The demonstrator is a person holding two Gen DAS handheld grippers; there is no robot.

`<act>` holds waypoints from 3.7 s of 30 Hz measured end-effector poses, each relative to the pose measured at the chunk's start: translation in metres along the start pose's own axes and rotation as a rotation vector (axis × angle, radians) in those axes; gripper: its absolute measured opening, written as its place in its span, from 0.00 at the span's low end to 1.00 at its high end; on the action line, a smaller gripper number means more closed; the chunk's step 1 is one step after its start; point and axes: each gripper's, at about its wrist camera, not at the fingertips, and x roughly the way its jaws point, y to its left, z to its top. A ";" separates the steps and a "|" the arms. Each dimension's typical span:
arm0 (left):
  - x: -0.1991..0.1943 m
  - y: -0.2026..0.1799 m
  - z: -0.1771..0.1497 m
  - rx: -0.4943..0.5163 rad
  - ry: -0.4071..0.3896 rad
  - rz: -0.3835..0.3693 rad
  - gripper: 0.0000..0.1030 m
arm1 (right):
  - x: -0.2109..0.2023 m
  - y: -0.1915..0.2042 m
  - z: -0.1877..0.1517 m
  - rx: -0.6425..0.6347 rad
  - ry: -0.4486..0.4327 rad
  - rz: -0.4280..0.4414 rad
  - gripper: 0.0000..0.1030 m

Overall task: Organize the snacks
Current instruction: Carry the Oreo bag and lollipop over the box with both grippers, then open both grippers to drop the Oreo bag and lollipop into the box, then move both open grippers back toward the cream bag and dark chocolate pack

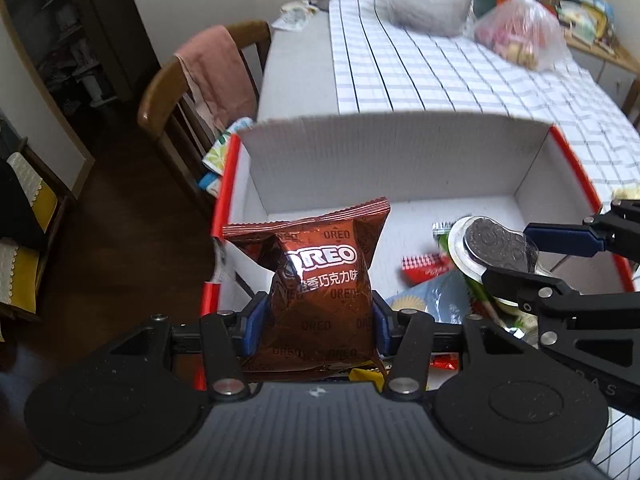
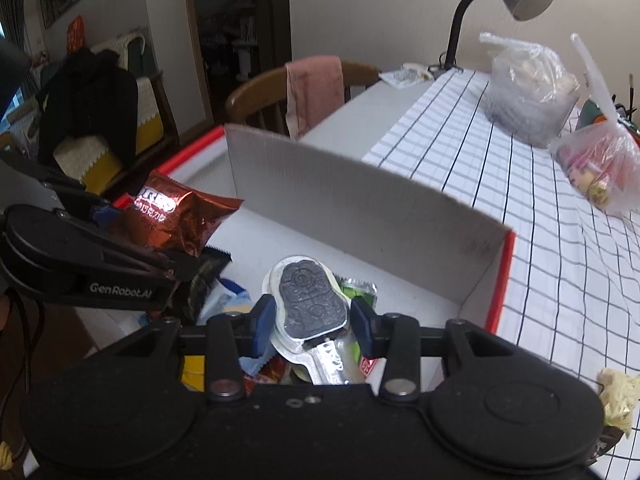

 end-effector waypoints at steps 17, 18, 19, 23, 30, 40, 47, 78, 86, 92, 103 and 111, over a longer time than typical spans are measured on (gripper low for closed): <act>0.018 -0.019 -0.012 0.080 0.050 -0.007 0.50 | 0.007 0.000 -0.006 0.007 0.044 0.019 0.41; 0.017 -0.018 -0.012 0.076 0.047 -0.008 0.50 | 0.006 -0.001 -0.005 0.009 0.045 0.024 0.42; 0.016 -0.018 -0.012 0.075 0.044 -0.009 0.50 | 0.005 -0.001 -0.005 0.011 0.045 0.027 0.43; 0.011 -0.015 -0.010 0.065 0.030 -0.013 0.51 | -0.001 -0.003 -0.005 0.015 0.037 0.037 0.46; -0.004 -0.012 -0.012 0.046 -0.003 -0.031 0.54 | -0.021 -0.004 -0.004 0.026 0.002 0.055 0.54; -0.039 -0.013 -0.015 0.020 -0.088 -0.070 0.62 | -0.061 -0.007 -0.002 0.028 -0.079 0.072 0.64; -0.065 -0.024 -0.015 0.012 -0.153 -0.109 0.66 | -0.090 -0.018 -0.006 0.046 -0.136 0.072 0.75; -0.076 -0.215 0.006 0.031 -0.236 -0.250 0.79 | -0.173 -0.195 -0.105 0.186 -0.183 -0.042 1.00; -0.051 -0.275 0.008 0.060 -0.199 -0.243 0.79 | -0.169 -0.261 -0.128 0.238 -0.150 -0.062 1.00; -0.026 -0.312 0.013 0.097 -0.160 -0.249 0.79 | -0.147 -0.300 -0.130 0.278 -0.110 -0.056 1.00; 0.013 -0.351 0.018 0.097 -0.115 -0.238 0.79 | -0.086 -0.329 -0.121 0.285 -0.027 0.022 1.00; 0.038 -0.359 0.021 0.074 -0.072 -0.227 0.79 | -0.043 -0.328 -0.111 0.259 0.037 0.063 0.99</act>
